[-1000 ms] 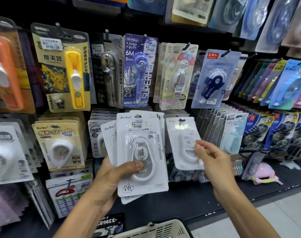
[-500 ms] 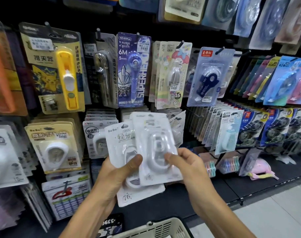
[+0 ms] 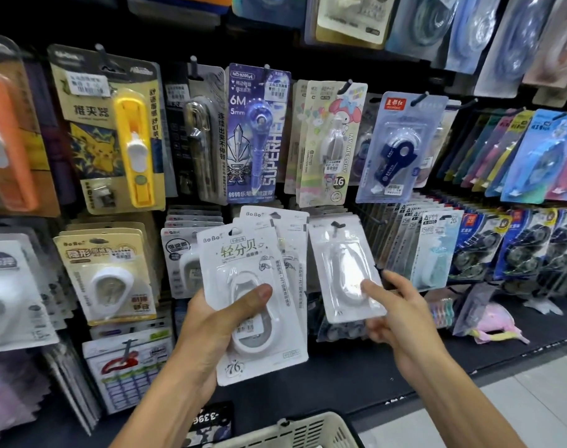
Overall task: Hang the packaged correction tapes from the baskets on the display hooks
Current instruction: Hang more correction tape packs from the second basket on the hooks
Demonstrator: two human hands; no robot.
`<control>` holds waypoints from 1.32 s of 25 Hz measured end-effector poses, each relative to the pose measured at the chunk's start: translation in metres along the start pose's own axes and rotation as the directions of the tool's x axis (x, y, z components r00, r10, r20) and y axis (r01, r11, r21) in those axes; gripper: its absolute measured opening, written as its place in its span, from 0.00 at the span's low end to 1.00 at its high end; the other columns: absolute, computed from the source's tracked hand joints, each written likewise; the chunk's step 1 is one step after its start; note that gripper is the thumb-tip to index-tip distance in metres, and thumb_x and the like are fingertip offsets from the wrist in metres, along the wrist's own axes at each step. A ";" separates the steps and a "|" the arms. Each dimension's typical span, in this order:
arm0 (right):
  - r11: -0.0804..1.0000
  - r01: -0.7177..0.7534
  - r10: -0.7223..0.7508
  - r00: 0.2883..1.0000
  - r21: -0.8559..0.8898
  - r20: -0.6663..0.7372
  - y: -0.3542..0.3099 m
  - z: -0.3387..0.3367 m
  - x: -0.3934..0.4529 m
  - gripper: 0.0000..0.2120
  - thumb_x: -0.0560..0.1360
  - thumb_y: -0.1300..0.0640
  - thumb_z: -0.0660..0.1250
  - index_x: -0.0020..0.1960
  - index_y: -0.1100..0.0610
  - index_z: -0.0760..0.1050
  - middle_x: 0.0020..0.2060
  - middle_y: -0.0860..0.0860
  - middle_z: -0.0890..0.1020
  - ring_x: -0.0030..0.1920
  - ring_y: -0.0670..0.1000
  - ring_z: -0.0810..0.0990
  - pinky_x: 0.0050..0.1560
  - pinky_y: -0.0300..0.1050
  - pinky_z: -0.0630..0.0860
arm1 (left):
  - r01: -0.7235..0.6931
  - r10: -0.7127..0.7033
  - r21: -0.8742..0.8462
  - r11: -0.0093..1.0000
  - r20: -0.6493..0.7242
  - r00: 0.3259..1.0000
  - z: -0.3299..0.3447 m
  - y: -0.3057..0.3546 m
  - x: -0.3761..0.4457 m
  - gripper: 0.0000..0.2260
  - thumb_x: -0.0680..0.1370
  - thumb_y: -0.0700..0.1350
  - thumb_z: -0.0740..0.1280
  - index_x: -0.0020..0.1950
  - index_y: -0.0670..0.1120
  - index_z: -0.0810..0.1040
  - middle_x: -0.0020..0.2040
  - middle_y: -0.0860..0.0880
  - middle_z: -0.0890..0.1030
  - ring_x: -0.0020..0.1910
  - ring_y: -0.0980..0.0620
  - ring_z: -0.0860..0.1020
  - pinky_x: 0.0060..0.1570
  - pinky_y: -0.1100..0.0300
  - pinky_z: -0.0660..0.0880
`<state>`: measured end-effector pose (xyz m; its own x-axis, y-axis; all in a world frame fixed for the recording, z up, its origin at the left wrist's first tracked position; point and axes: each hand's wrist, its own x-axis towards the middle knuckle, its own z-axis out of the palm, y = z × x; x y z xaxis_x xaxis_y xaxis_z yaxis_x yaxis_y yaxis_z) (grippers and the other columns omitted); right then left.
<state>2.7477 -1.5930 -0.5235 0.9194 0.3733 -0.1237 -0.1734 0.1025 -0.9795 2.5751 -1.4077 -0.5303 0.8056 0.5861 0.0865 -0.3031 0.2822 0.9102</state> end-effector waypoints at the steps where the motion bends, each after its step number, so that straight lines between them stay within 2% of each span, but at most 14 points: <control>1: 1.000 -0.024 0.024 0.999 0.016 -0.027 0.000 0.005 -0.002 0.19 0.77 0.56 0.72 0.64 0.49 0.69 0.46 0.49 0.80 0.36 0.56 0.85 0.33 0.47 0.79 | -0.006 0.006 -0.007 1.000 0.002 1.000 0.002 -0.001 0.000 0.24 0.59 0.50 0.83 0.54 0.54 0.86 0.55 0.44 0.87 0.52 0.42 0.87 0.44 0.53 0.84; 3: 0.995 0.065 -0.067 0.998 -0.070 -0.022 0.004 0.016 -0.013 0.19 0.75 0.50 0.74 0.62 0.46 0.70 0.55 0.51 0.79 0.52 0.55 0.84 0.46 0.48 0.81 | -0.010 0.010 -0.008 1.000 -0.028 1.000 0.005 -0.005 0.001 0.23 0.60 0.48 0.85 0.53 0.54 0.86 0.54 0.44 0.88 0.51 0.43 0.87 0.42 0.54 0.84; 6: 0.952 0.249 -0.179 0.924 -0.177 0.337 0.017 0.042 -0.047 0.21 0.64 0.38 0.79 0.53 0.42 0.79 0.50 0.49 0.84 0.48 0.47 0.83 0.45 0.41 0.80 | -0.009 0.009 -0.001 1.000 -0.096 0.995 0.011 -0.009 0.002 0.22 0.59 0.49 0.85 0.52 0.54 0.87 0.51 0.45 0.88 0.49 0.44 0.88 0.39 0.55 0.84; 8: 0.918 0.299 -0.171 0.891 -0.259 0.421 0.021 0.057 -0.059 0.25 0.60 0.38 0.80 0.54 0.38 0.76 0.45 0.46 0.83 0.43 0.42 0.82 0.44 0.37 0.78 | -0.010 0.010 0.005 1.000 -0.097 0.995 0.012 -0.008 0.003 0.23 0.59 0.50 0.86 0.52 0.54 0.87 0.51 0.45 0.88 0.49 0.43 0.88 0.40 0.54 0.84; 11: 0.961 0.231 -0.157 0.907 -0.151 0.391 0.018 0.063 -0.059 0.26 0.63 0.47 0.79 0.58 0.42 0.77 0.45 0.48 0.86 0.45 0.47 0.86 0.42 0.39 0.80 | 0.036 -0.037 -0.019 0.999 -0.063 0.997 0.005 -0.005 0.005 0.28 0.59 0.53 0.84 0.57 0.51 0.85 0.55 0.44 0.87 0.53 0.42 0.87 0.50 0.47 0.83; 13: 0.993 0.122 -0.111 0.917 -0.004 0.384 0.010 0.061 -0.057 0.16 0.69 0.56 0.77 0.56 0.51 0.82 0.47 0.54 0.87 0.44 0.54 0.87 0.36 0.46 0.82 | 0.063 -0.063 -0.019 0.998 -0.023 0.998 -0.001 -0.002 0.005 0.33 0.59 0.54 0.83 0.62 0.49 0.82 0.57 0.43 0.87 0.56 0.40 0.85 0.56 0.44 0.80; 16: 0.994 0.035 -0.073 0.920 0.103 0.386 0.010 0.056 -0.058 0.17 0.69 0.56 0.77 0.56 0.60 0.80 0.45 0.59 0.86 0.38 0.59 0.86 0.29 0.47 0.81 | 0.049 -0.048 -0.010 0.999 0.049 0.998 -0.004 0.002 0.003 0.41 0.55 0.60 0.86 0.65 0.47 0.81 0.59 0.41 0.86 0.57 0.39 0.85 0.52 0.45 0.83; 18: 0.986 -0.037 -0.027 0.928 0.165 0.372 0.013 0.055 -0.057 0.21 0.68 0.55 0.78 0.56 0.61 0.75 0.43 0.62 0.85 0.33 0.60 0.85 0.24 0.45 0.78 | 0.028 -0.029 0.013 1.000 0.048 0.998 -0.003 0.001 0.002 0.36 0.55 0.62 0.85 0.60 0.50 0.84 0.57 0.42 0.86 0.54 0.42 0.86 0.50 0.48 0.83; 20: 0.974 -0.061 -0.004 0.958 0.216 0.286 0.014 0.050 -0.053 0.22 0.66 0.54 0.75 0.55 0.61 0.74 0.41 0.64 0.85 0.28 0.60 0.83 0.21 0.43 0.75 | 0.010 -0.011 0.029 1.000 0.030 0.999 -0.004 0.000 0.002 0.25 0.60 0.53 0.84 0.55 0.52 0.86 0.56 0.43 0.87 0.54 0.41 0.86 0.49 0.50 0.83; 22: 0.975 -0.003 -0.024 0.993 0.224 0.116 0.013 0.034 -0.040 0.20 0.66 0.54 0.73 0.54 0.60 0.74 0.39 0.62 0.85 0.26 0.59 0.81 0.20 0.43 0.74 | -0.005 0.006 0.025 1.000 -0.039 0.999 -0.008 0.002 0.004 0.20 0.63 0.46 0.81 0.55 0.50 0.86 0.55 0.42 0.87 0.52 0.42 0.87 0.47 0.51 0.83; 25: 0.987 0.102 -0.098 0.994 0.122 -0.039 0.013 0.003 -0.021 0.14 0.75 0.62 0.71 0.59 0.58 0.74 0.41 0.59 0.85 0.25 0.57 0.79 0.21 0.45 0.74 | -0.058 0.058 0.002 0.998 -0.078 0.995 -0.018 0.008 0.006 0.21 0.64 0.44 0.79 0.56 0.48 0.86 0.55 0.44 0.87 0.52 0.44 0.87 0.45 0.54 0.84; 28: 0.990 0.129 -0.125 0.989 0.061 -0.074 0.015 -0.009 -0.007 0.09 0.77 0.60 0.71 0.57 0.54 0.76 0.41 0.57 0.85 0.25 0.54 0.76 0.23 0.46 0.75 | -0.067 0.069 0.022 0.997 -0.058 0.996 -0.014 0.009 0.006 0.30 0.60 0.46 0.83 0.61 0.46 0.83 0.56 0.44 0.87 0.54 0.43 0.86 0.48 0.53 0.85; 30: 0.991 0.085 -0.080 0.996 0.104 -0.050 0.015 -0.005 0.000 0.07 0.77 0.59 0.72 0.53 0.57 0.76 0.49 0.58 0.83 0.29 0.52 0.80 0.30 0.46 0.80 | -0.050 0.054 0.051 0.997 -0.070 0.996 -0.009 0.007 0.004 0.33 0.58 0.47 0.85 0.62 0.46 0.82 0.55 0.44 0.87 0.53 0.43 0.87 0.48 0.52 0.84; 33: 0.989 -0.004 0.001 1.000 0.145 0.024 0.024 0.002 -0.001 0.19 0.76 0.55 0.73 0.65 0.51 0.74 0.64 0.51 0.78 0.55 0.54 0.84 0.56 0.52 0.81 | -0.085 0.093 0.059 0.995 -0.162 0.982 -0.001 0.003 0.003 0.31 0.56 0.48 0.84 0.59 0.47 0.84 0.51 0.47 0.88 0.49 0.46 0.88 0.47 0.51 0.83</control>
<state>2.7422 -1.5893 -0.5462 0.9106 0.3952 -0.1206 -0.2265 0.2334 -0.9456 2.5764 -1.4043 -0.5276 0.6807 0.7251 0.1041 -0.3396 0.1864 0.9219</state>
